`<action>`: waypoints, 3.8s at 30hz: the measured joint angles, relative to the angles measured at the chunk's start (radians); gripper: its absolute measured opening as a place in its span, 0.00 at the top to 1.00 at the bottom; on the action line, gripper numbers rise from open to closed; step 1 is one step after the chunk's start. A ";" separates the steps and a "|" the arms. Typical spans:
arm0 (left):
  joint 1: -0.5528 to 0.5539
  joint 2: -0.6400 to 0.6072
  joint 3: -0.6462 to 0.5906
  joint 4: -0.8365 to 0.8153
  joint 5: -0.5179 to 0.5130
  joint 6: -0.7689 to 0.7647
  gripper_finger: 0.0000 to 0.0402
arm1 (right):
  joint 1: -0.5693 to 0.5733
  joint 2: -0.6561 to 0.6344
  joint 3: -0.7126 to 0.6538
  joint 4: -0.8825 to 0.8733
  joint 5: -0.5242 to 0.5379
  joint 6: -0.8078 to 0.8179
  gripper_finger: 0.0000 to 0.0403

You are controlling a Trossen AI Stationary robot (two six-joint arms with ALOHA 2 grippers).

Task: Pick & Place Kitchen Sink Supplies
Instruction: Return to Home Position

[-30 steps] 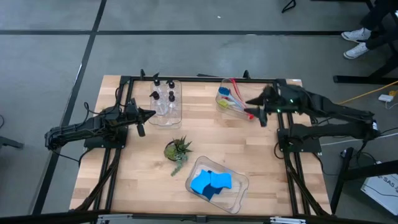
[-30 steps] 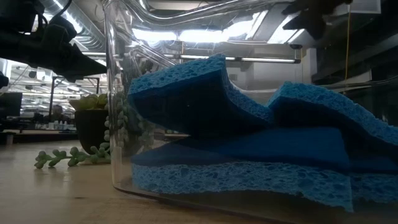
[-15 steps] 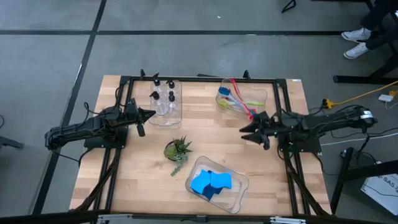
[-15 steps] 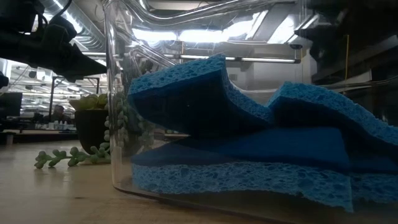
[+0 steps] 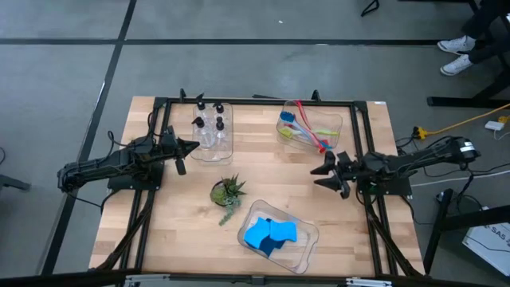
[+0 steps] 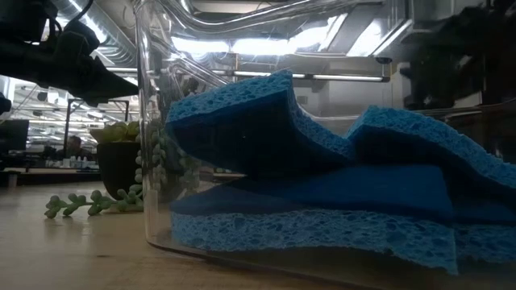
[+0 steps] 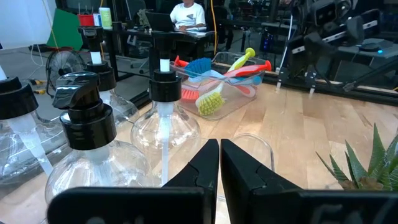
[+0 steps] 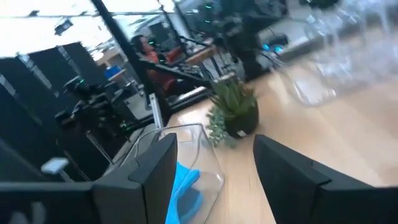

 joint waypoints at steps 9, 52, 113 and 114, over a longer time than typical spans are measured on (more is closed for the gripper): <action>0.000 0.000 0.000 0.000 0.000 0.000 0.97 | 0.002 -0.180 -0.006 -0.038 -0.038 -0.229 0.48; 0.000 0.000 0.000 0.000 0.000 0.000 0.98 | 0.002 -0.471 -0.005 -0.470 -0.058 -0.224 0.48; 0.000 0.000 0.000 0.000 0.000 0.000 0.97 | 0.001 -0.471 -0.005 -0.470 -0.058 -0.223 0.48; 0.000 0.000 0.000 0.000 0.000 0.000 0.97 | 0.002 -0.471 -0.005 -0.470 -0.058 -0.223 0.48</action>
